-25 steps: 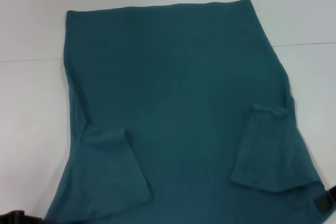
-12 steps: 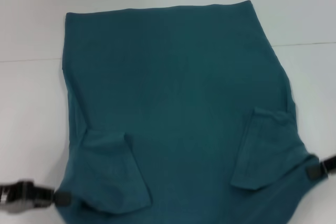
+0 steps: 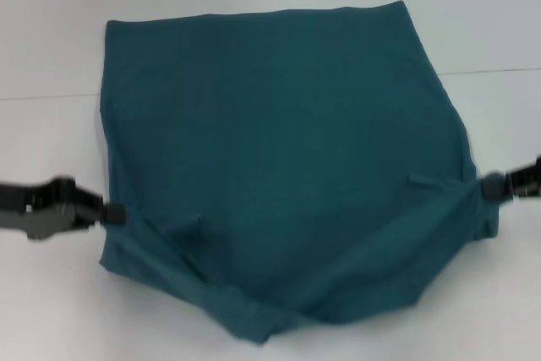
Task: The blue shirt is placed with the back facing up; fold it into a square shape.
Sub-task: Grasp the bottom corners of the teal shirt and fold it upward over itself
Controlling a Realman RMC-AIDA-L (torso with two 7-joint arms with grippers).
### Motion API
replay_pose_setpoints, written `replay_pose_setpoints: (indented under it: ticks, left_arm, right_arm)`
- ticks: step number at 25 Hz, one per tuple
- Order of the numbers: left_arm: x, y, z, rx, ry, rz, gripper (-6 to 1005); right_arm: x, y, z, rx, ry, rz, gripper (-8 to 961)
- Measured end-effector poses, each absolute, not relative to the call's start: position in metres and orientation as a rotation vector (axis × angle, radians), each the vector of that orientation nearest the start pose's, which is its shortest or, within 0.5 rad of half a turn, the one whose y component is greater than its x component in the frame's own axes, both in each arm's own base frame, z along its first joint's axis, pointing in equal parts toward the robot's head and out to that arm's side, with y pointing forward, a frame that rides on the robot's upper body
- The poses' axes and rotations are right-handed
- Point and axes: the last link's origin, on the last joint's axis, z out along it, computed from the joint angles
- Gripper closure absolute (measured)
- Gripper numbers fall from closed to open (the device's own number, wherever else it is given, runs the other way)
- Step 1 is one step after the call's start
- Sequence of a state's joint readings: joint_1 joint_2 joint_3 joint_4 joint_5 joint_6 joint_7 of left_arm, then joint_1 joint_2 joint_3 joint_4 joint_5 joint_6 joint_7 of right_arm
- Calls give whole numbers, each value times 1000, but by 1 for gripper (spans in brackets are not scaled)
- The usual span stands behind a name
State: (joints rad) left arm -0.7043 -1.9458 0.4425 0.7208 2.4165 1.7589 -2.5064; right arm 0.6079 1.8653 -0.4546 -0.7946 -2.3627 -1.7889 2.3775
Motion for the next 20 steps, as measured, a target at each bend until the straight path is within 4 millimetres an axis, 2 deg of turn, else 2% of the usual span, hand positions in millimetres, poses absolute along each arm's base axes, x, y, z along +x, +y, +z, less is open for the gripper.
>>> replay_pose_setpoints:
  ticks: [5,9,11,13,20]
  left_arm:
    - [-250,385,77,-2236,-1961,-474,981]
    - [-244,407,73,-2180,-1898,-469,980]
    - [-243,411,71,-2168,-1885,-465,980]
    - [-241,429,56,-2097,-1826,-460,980]
    - [-239,443,23,-2077,-1699,-378,980]
  right_arm:
    - [284,361,122,-2249,1765,539,908]
    - [277,381,120,-2182,1726,561,908]
    - [274,392,117,-2142,1699,563,908]
    - [273,403,110,-2103,1672,552,908]
    - [278,429,71,-2013,1613,416,908]
